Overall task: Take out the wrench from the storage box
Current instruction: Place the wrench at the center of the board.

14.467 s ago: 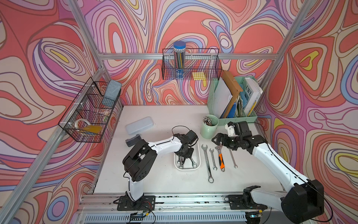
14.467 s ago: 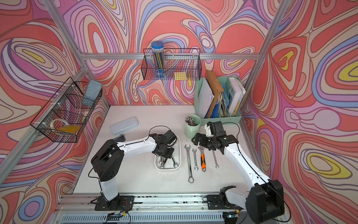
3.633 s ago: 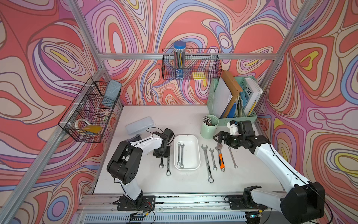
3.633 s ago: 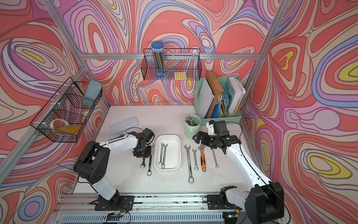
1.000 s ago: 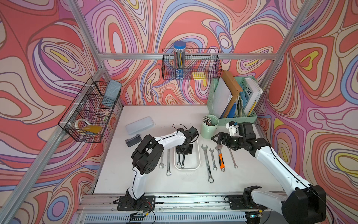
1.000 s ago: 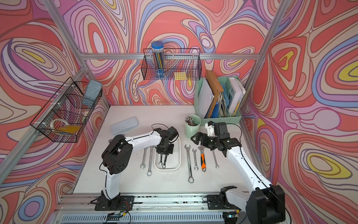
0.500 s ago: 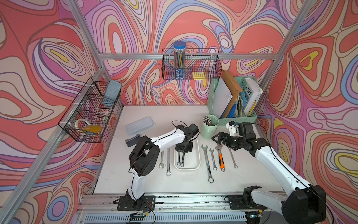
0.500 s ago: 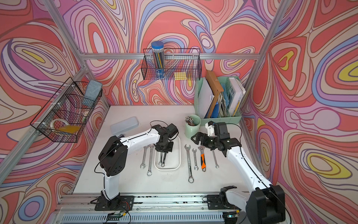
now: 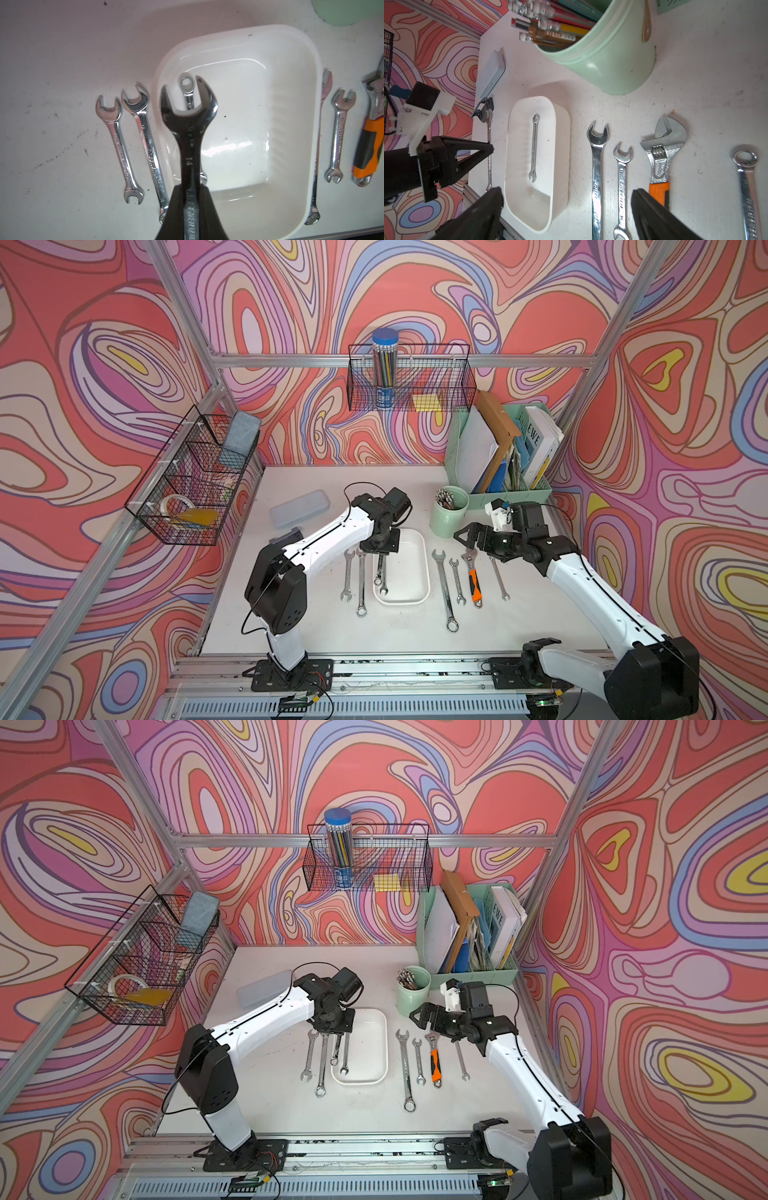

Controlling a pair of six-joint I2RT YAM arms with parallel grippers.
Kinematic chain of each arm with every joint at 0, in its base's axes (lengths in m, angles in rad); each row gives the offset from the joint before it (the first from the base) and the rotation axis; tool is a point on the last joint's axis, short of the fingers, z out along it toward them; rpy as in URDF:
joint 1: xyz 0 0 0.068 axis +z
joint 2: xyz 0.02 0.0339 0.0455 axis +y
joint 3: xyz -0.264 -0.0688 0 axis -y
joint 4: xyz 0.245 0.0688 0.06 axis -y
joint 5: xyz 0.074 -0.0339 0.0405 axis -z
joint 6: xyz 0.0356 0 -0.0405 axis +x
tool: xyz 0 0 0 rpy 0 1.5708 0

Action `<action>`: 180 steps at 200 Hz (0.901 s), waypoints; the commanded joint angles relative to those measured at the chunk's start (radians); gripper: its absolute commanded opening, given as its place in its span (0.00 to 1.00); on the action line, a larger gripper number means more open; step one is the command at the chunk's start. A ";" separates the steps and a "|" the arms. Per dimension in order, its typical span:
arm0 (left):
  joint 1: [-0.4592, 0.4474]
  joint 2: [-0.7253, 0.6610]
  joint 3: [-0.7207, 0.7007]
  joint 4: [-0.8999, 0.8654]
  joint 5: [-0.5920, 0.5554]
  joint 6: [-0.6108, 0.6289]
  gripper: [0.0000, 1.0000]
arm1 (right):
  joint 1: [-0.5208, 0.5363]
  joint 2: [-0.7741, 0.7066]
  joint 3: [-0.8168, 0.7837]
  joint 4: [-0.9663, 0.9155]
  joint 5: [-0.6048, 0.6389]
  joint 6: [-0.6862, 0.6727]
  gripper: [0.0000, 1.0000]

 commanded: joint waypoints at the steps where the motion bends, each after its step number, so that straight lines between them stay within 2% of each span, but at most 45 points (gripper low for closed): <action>1: 0.044 -0.066 -0.084 -0.037 -0.029 0.037 0.03 | -0.005 0.001 -0.012 0.021 -0.004 0.003 0.98; 42: 0.142 -0.141 -0.264 0.053 -0.043 0.071 0.04 | -0.006 0.007 -0.011 0.019 -0.010 0.007 0.98; 72: 0.212 -0.142 -0.348 0.117 -0.039 0.105 0.04 | -0.007 0.007 -0.013 0.020 -0.008 0.010 0.98; 136: 0.295 -0.042 -0.408 0.197 -0.055 0.163 0.04 | -0.007 0.018 -0.005 0.016 -0.001 0.016 0.98; 180: 0.301 0.034 -0.400 0.223 -0.067 0.152 0.04 | -0.007 0.033 -0.002 0.021 -0.001 0.016 0.98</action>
